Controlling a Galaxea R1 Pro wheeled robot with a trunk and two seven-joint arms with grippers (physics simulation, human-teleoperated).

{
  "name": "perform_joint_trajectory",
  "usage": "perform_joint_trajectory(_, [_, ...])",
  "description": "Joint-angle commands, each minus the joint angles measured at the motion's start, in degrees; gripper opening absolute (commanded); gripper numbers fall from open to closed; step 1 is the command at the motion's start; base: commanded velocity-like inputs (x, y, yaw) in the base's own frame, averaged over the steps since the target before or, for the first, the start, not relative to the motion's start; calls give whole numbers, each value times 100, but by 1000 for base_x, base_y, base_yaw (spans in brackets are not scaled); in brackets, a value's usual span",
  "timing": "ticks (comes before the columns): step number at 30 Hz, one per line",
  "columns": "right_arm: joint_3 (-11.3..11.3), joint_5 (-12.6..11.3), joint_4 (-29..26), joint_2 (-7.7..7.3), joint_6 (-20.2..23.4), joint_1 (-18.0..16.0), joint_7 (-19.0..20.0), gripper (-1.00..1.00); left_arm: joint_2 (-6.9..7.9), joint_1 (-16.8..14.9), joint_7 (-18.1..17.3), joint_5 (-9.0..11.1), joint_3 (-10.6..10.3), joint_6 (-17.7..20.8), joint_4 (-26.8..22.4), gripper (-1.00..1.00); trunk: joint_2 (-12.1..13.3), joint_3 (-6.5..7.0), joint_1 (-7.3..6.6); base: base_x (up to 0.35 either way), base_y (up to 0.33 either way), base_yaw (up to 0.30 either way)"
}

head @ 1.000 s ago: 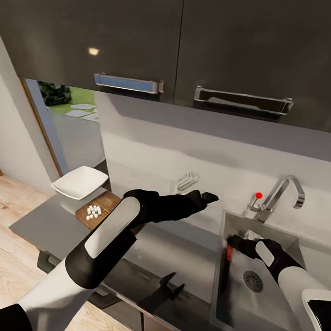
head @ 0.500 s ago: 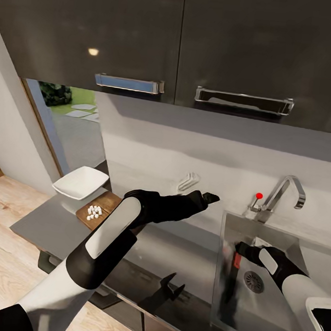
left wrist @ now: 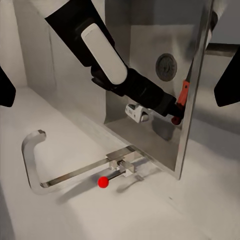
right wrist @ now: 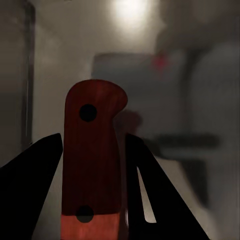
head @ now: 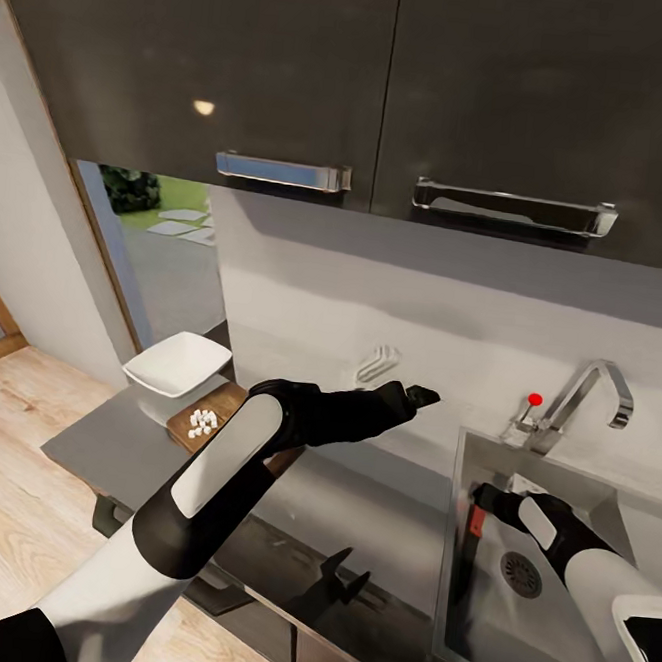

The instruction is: In the kitchen, take the Vidalia onion out of the sink, dice it on the chopping board with the paring knife, put the diced onion into the bowl on the countertop, then place both the paring knife and the chopping board into the sink.

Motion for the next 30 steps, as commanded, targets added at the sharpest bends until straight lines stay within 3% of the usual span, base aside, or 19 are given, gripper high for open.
perform_joint_trajectory(1, [46, -31, -5, -19, 19, -4, 3, -100, -3, -7, 46, 35, 2, 10, -4, 100, -12, -12, 4, 0, 0, 5])
perform_joint_trajectory(16, [46, -38, -2, -150, 24, 127, 8, -100, -3, -7, 45, 36, 2, 10, -4, 100, -12, 5, 4, 0, 0, -5])
perform_joint_trajectory(30, [46, -35, -3, -150, 26, 128, 9, -100, -4, -7, 46, 35, 2, 10, -4, 100, -12, 38, 4, 0, 0, -10])
